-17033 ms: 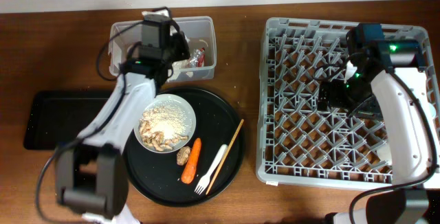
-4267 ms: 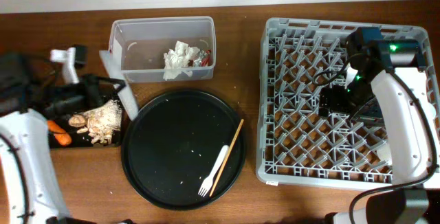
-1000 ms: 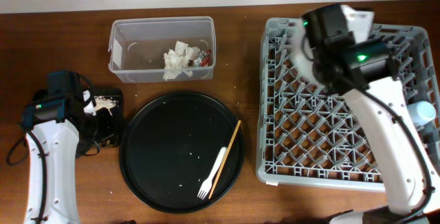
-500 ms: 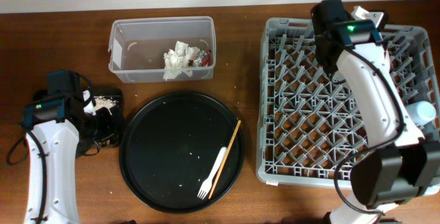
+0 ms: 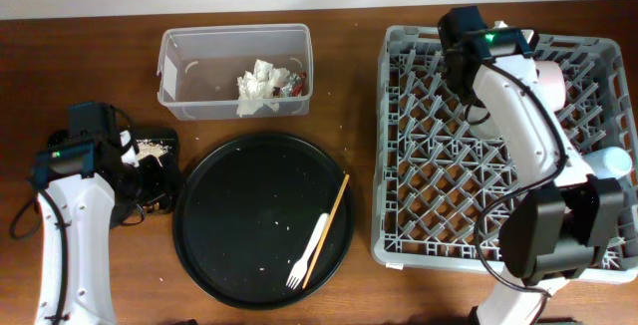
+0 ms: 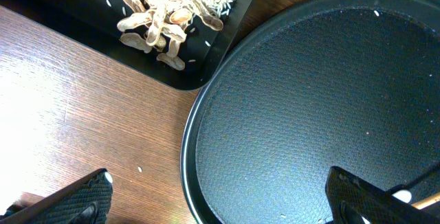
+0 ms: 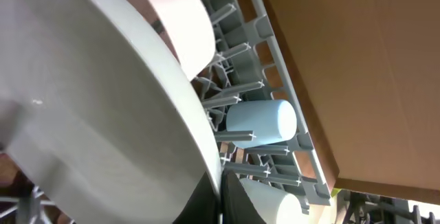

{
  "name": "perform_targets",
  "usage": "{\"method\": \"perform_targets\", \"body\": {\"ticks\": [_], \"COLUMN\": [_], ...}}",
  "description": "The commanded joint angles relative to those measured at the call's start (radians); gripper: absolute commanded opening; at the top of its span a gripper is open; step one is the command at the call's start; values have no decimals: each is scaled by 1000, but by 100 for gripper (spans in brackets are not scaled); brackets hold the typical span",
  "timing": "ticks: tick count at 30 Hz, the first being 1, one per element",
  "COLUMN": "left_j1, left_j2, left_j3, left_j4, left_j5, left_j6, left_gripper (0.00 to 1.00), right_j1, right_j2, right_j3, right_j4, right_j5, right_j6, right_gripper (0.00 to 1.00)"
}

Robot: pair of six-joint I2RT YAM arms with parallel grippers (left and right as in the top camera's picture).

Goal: Sort waste into correct bins and load items into the dishwasher rack
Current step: 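Carry the plate into the rack and stand it upright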

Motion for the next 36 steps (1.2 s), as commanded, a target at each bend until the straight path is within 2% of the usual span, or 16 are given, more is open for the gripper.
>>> {"method": "perform_targets", "body": {"ticks": [1, 2, 5, 8, 11, 13, 16, 22, 25, 26, 28, 31, 36], "left_j1": [4, 4, 4, 4, 4, 4, 4, 4, 4, 4, 4, 4, 4], "left_j2": [-13, -13, -13, -13, -13, -13, -13, -13, -13, -13, -13, -13, -13], "left_j3": [7, 7, 7, 7, 7, 7, 7, 7, 7, 7, 7, 6, 5], "left_j4": [3, 3, 3, 3, 3, 3, 3, 3, 3, 3, 3, 3, 3], "left_j5": [-3, -3, -3, -3, -3, -2, -3, -3, -3, -3, -3, -3, -3], "left_j6": [-10, -10, -10, -10, -10, -10, -10, -10, -10, -10, -10, -10, -10], "left_gripper": [99, 99, 99, 99, 99, 99, 99, 99, 99, 99, 99, 99, 99], "right_j1": [70, 86, 109, 109, 114, 123, 140, 114, 34, -34, -132, -283, -322], "right_j2": [4, 4, 4, 4, 3, 1, -14, -217, -318, -325, -303, -205, -87], "right_j3": [0, 0, 0, 0, 0, 0, 0, 2, 2, 2, 1, 1, 1], "right_j4": [3, 3, 3, -9, -35, -31, -32, 13, 62, 76, 76, 79, 93], "right_j5": [-77, -119, -261, -340, -343, -413, -414, -409, -407, -410, -429, -539, -720], "right_j6": [17, 16, 16, 5, 5, -75, -72, -67, -67, -66, -66, -84, -195], "right_gripper": [7, 13, 38, 44, 47, 47, 49, 49, 48, 27, 4, 4, 4]}}
